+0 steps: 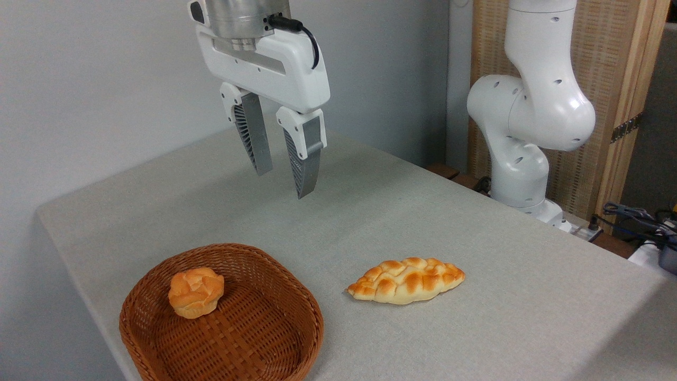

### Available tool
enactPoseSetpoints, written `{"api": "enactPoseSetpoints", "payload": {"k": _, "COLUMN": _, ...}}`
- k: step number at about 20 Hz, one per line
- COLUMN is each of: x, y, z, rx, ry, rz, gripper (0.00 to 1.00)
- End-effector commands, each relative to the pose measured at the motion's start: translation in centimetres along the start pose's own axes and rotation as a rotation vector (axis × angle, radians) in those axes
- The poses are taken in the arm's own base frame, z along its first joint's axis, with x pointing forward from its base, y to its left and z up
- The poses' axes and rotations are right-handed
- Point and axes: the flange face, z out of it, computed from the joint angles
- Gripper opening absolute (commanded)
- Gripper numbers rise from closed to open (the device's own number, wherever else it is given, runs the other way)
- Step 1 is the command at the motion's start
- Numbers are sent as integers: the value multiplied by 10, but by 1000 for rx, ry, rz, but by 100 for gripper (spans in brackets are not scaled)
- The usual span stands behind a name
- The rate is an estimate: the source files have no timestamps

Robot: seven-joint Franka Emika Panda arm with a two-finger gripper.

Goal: Put bread into the basket
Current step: 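Move the open gripper over the braided bread roll and lower it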

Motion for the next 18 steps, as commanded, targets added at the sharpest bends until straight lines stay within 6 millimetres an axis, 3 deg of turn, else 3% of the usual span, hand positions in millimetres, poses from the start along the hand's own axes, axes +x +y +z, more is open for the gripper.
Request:
{"api": "enactPoseSetpoints", "payload": {"k": 1, "x": 2, "y": -1, "z": 3, "rx": -22, "ry": 9, "rz": 23, "gripper": 100}}
{"api": "enactPoseSetpoints", "payload": {"k": 8, "x": -3, "y": 1, "z": 12, "rx": -33, "ry": -3, "rz": 78, "gripper": 100}}
{"api": "enactPoseSetpoints", "payload": {"k": 11, "x": -27, "y": 14, "z": 29, "rx": -32, "ry": -9, "rz": 208, "gripper": 100}}
{"api": "enactPoseSetpoints", "payload": {"k": 14, "x": -53, "y": 26, "z": 62, "rx": -22, "ry": -1, "rz": 336, "gripper": 100}}
{"api": "enactPoseSetpoints", "payload": {"k": 18, "x": -78, "y": 27, "z": 131, "rx": -16, "ry": -172, "rz": 544, "gripper": 100}}
